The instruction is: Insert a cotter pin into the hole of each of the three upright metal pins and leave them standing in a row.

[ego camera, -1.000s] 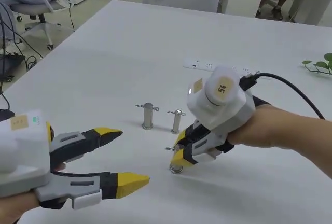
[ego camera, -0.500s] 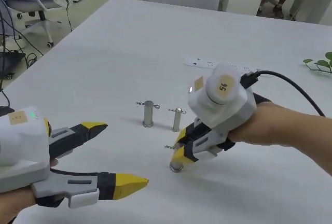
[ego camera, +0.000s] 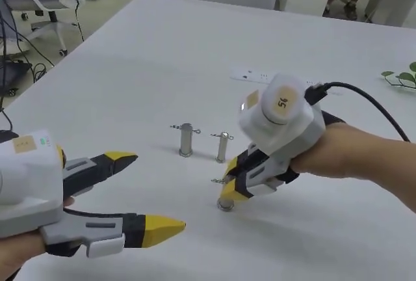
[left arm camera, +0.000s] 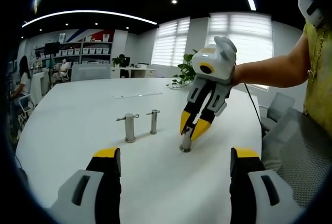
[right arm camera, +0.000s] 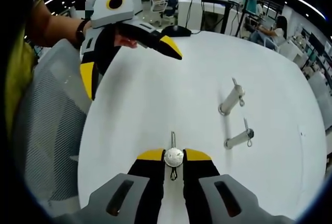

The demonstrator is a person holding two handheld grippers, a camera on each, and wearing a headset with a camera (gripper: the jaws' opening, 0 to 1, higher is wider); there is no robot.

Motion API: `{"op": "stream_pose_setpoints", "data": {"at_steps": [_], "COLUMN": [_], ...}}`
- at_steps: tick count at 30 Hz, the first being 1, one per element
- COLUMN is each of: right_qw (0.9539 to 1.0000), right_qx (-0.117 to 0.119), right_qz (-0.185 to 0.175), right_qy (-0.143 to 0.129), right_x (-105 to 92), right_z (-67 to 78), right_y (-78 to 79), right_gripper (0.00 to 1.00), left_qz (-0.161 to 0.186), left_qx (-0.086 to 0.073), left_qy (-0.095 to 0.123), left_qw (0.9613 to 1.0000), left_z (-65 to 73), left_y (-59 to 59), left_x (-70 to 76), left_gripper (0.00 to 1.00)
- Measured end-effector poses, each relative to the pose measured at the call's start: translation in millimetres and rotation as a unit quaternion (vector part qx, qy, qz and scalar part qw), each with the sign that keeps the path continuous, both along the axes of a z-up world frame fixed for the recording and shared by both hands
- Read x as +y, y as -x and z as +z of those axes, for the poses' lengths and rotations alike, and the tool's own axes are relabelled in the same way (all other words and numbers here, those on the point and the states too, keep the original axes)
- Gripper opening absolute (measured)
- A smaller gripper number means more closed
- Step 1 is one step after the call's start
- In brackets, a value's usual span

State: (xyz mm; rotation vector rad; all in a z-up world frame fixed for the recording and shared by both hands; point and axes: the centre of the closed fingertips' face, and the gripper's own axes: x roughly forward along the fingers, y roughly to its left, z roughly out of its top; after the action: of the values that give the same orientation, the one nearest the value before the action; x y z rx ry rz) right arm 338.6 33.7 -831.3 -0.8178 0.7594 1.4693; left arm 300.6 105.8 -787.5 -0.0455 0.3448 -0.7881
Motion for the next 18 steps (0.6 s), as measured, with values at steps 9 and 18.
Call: {"op": "stream_pose_setpoints", "data": {"at_steps": [9,18], "right_qw": [0.9998,0.9993], "right_qx": [0.006,-0.003], "right_qz": [-0.017,-0.038], "right_qy": [-0.006,0.002], "right_x": [-9.6,-35.2], "right_z": [7.4,19.1], "right_y": [-10.4,-39.7], "right_gripper": [0.11,0.11], "left_qz": [-0.004,-0.006], "left_qx": [0.002,0.002], "left_qy": [0.000,-0.003], "left_qw": [1.0000,1.0000], "left_z": [-0.5,2.0], "left_y": [0.1,-1.8], "left_x": [-1.4,-3.3], "left_gripper": [0.85,0.85]}}
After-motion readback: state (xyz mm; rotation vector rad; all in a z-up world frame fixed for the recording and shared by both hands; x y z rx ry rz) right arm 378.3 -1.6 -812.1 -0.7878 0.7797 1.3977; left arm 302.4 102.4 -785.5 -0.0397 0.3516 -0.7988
